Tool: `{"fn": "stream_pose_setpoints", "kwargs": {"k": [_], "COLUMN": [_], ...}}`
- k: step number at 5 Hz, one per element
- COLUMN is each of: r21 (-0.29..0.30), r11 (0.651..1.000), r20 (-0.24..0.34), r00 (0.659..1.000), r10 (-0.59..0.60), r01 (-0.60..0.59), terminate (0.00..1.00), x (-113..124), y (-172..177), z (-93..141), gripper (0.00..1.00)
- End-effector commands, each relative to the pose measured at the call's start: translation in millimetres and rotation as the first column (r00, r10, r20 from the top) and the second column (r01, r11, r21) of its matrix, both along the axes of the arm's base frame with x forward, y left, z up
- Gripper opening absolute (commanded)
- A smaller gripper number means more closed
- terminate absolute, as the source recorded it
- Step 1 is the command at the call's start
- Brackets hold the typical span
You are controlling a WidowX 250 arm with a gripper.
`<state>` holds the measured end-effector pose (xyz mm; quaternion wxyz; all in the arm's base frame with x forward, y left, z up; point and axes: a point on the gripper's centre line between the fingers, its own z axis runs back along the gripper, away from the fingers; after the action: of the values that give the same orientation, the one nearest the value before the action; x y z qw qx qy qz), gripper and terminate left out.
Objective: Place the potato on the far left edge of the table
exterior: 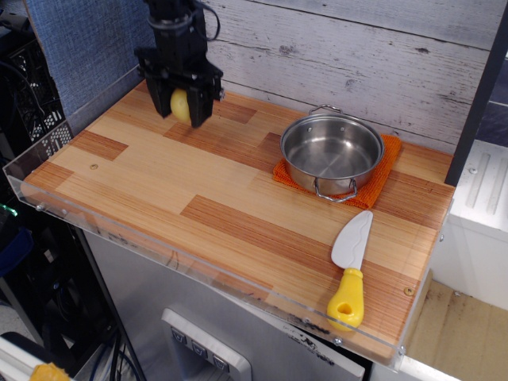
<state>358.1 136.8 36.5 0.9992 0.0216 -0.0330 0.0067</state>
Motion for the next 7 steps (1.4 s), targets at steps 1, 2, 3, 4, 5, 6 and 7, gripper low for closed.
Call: {"fn": "stream_pose_setpoints", "kwargs": {"k": [1,2,3,4,5,6,7], "r21": [0.028,0.021,0.020,0.020,0.015,0.024,0.015], "r11": [0.998,0.996,0.997,0.998,0.999,0.999,1.000], "r20": [-0.038,-0.043,-0.040,-0.063,-0.079,-0.035,0.018], "r00": [0.998,0.996,0.996,0.997,0.996,0.999,1.000], "r10": [0.055,0.084,0.079,0.053,0.038,0.025,0.025], "r01": [-0.054,-0.083,-0.078,-0.052,-0.037,-0.024,-0.025], "terminate": [0.00,0.00,0.00,0.00,0.00,0.00,0.00], "x": [-6,-9,-4,-1,-2,-1,4], "y": [27,36,33,28,23,16,11], "z": [-4,-6,-9,-12,-12,11,51], "gripper": [0.00,0.00,0.00,0.00,1.00,1.00,1.00]}}
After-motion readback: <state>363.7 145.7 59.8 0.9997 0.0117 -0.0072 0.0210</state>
